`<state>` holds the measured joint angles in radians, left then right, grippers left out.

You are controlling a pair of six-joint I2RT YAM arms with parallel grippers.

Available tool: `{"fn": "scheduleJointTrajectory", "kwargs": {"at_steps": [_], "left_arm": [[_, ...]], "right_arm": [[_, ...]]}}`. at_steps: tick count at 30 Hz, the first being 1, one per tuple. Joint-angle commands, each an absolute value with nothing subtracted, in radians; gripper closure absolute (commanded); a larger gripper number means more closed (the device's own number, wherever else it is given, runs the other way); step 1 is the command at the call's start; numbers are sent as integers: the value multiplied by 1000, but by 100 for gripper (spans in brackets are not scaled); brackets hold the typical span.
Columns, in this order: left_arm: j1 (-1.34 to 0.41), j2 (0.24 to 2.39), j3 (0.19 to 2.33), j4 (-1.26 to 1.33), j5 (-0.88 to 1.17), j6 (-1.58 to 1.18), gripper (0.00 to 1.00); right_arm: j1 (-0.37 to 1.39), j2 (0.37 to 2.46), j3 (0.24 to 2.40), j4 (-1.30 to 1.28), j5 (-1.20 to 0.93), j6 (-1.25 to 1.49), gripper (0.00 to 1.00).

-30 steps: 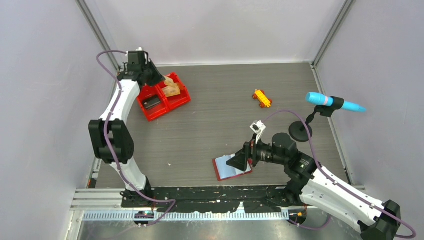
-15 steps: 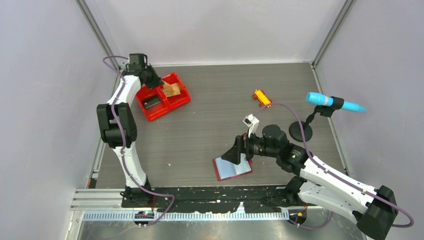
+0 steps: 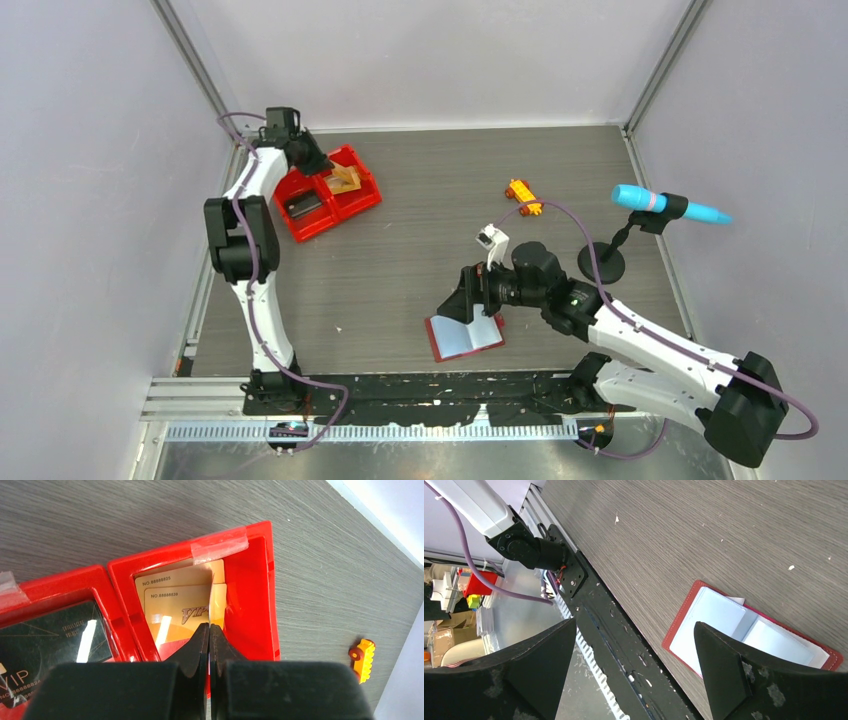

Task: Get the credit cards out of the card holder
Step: Place the credit card in the storage box.

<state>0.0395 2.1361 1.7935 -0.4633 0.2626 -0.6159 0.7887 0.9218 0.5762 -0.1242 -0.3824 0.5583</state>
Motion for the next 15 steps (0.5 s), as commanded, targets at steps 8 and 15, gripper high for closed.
{"fn": "scheduleJointTrajectory", "kwargs": {"at_steps": [8, 15], "left_arm": [[37, 2156, 1846, -428, 249, -597, 96], [38, 2170, 1853, -430, 247, -602, 91]], "right_arm": [[783, 938, 647, -87, -361, 551, 5], [782, 926, 664, -125, -346, 537, 5]]}}
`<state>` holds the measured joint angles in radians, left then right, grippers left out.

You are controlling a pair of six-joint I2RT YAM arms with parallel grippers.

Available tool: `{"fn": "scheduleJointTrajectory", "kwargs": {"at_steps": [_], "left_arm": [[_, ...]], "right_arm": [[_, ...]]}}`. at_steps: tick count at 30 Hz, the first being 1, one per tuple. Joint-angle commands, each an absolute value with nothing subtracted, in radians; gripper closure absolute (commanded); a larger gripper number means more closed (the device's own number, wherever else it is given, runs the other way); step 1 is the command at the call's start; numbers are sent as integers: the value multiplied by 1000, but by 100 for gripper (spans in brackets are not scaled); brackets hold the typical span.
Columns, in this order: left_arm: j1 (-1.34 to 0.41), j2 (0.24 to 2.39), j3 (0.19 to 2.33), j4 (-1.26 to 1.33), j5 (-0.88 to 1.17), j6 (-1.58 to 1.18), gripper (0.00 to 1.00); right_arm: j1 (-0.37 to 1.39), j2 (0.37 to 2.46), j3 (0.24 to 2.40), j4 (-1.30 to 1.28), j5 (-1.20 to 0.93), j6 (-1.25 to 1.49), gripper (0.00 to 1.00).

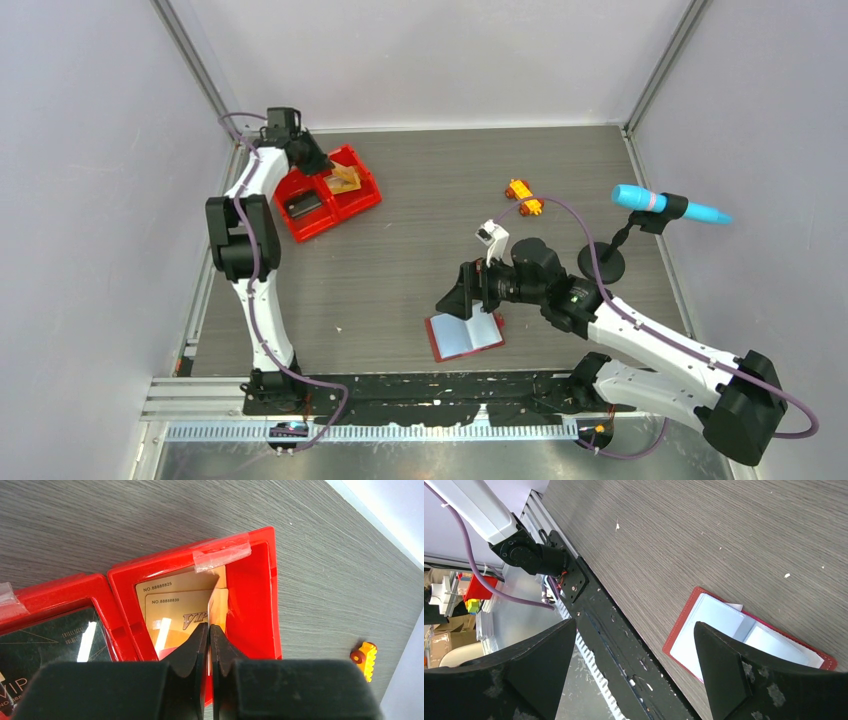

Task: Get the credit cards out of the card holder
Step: Place the credit card in the storage box.

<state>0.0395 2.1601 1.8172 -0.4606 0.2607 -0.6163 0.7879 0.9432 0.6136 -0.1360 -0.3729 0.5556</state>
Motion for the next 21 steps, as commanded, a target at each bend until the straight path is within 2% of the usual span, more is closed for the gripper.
{"fn": "scheduleJointTrajectory", "kwargs": {"at_steps": [1, 14, 21], "left_arm": [[38, 2171, 1854, -432, 246, -602, 90], [38, 2162, 1923, -470, 232, -600, 76], [38, 2130, 2012, -575, 180, -571, 67]], "right_arm": [[782, 925, 663, -126, -343, 537, 5], [776, 898, 675, -170, -318, 539, 4], [772, 887, 678, -206, -277, 561, 4]]}}
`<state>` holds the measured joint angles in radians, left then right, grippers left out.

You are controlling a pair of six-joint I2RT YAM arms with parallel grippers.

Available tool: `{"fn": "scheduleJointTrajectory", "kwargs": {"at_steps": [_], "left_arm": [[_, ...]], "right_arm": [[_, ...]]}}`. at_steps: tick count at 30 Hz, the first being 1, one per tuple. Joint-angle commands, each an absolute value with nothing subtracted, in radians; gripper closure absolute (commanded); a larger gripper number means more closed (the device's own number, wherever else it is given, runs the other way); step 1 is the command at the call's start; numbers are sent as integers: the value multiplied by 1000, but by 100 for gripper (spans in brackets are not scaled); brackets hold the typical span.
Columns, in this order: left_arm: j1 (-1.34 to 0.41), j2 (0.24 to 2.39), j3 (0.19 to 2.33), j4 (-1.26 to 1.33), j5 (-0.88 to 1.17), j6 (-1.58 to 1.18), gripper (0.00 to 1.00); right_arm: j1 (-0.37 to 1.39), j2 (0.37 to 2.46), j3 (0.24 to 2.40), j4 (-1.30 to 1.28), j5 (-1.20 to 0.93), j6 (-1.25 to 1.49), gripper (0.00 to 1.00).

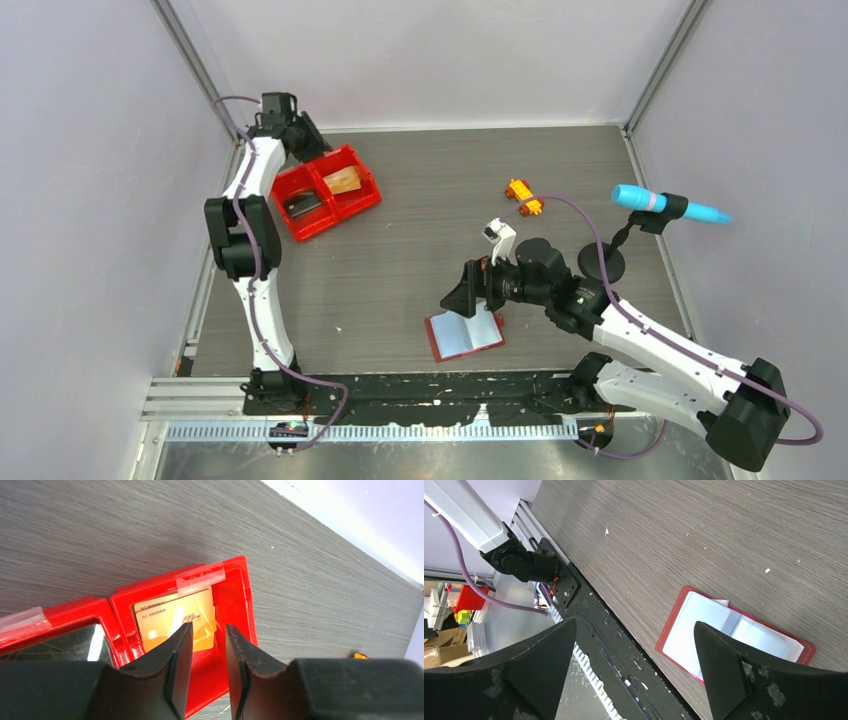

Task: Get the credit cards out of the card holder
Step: Place the credit card in the storage box, then remove the credit card from the card holder.

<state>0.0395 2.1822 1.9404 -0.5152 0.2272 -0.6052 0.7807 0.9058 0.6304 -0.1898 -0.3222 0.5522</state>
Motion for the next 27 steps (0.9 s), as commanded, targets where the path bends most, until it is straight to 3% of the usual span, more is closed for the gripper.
{"fn": "scheduleJointTrajectory", "kwargs": {"at_steps": [1, 8, 23, 27], "left_arm": [[38, 2118, 2016, -584, 176, -575, 66], [33, 1968, 1923, -605, 275, -600, 63], [-109, 1522, 1409, -680, 536, -559, 59], [-170, 1346, 1279, -717, 565, -510, 56]], "right_arm": [[772, 889, 685, -229, -273, 561, 5], [771, 827, 674, -314, -172, 637, 5], [772, 737, 574, -436, -40, 683, 0], [787, 759, 545, -425, -15, 701, 5]]}}
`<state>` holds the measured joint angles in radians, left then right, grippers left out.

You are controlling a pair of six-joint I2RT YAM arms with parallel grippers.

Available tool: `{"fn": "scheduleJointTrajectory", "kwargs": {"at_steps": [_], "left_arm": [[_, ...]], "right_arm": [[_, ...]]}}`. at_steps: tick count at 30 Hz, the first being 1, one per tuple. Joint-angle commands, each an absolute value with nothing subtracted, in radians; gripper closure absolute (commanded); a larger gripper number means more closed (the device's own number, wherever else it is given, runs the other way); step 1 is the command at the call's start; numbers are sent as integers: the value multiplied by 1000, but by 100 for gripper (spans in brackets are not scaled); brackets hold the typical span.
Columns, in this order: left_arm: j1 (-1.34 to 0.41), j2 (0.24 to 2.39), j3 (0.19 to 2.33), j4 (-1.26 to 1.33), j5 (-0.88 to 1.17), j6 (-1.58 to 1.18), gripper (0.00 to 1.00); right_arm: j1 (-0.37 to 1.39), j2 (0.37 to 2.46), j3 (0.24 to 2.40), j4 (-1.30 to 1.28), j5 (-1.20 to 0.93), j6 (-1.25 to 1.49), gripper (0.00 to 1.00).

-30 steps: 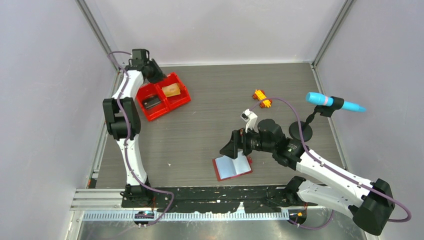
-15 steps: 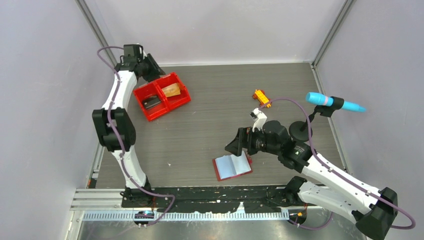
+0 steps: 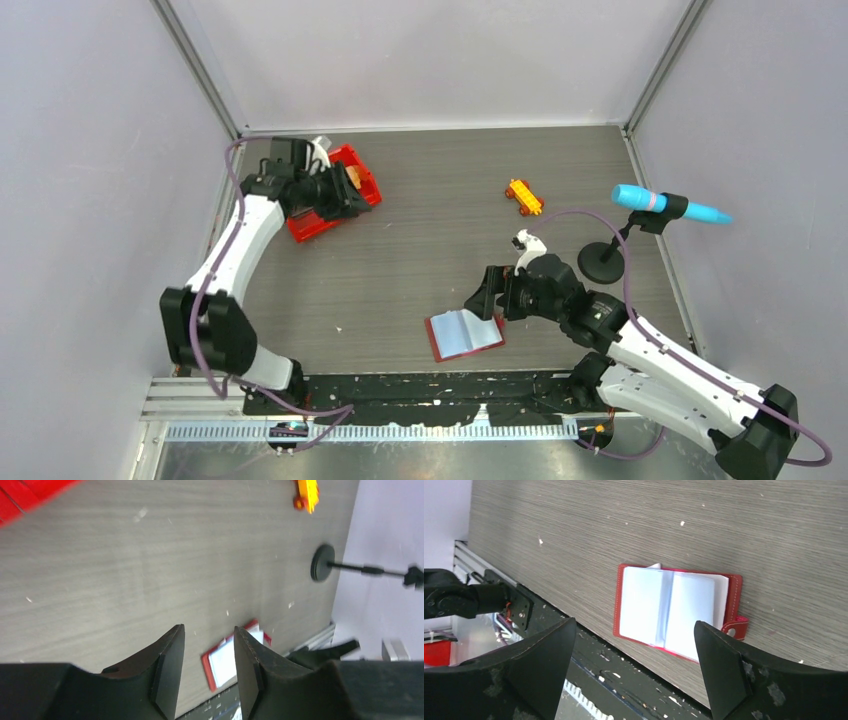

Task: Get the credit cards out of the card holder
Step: Remove the credit card from the card holder.

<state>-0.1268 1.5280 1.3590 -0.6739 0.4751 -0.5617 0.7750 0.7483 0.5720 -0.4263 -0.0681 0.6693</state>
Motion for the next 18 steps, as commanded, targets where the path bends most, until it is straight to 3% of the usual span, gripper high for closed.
{"fn": "scheduleJointTrajectory", "kwargs": {"at_steps": [1, 7, 18], "left_arm": [[-173, 1306, 1242, -719, 585, -505, 56], [-176, 1075, 1036, -764, 603, -452, 49], [-178, 911, 842, -747, 639, -390, 14]], "right_arm": [[799, 767, 542, -418, -6, 704, 6], [943, 873, 547, -372, 148, 742, 7], [1163, 1220, 687, -309, 315, 837, 7]]}}
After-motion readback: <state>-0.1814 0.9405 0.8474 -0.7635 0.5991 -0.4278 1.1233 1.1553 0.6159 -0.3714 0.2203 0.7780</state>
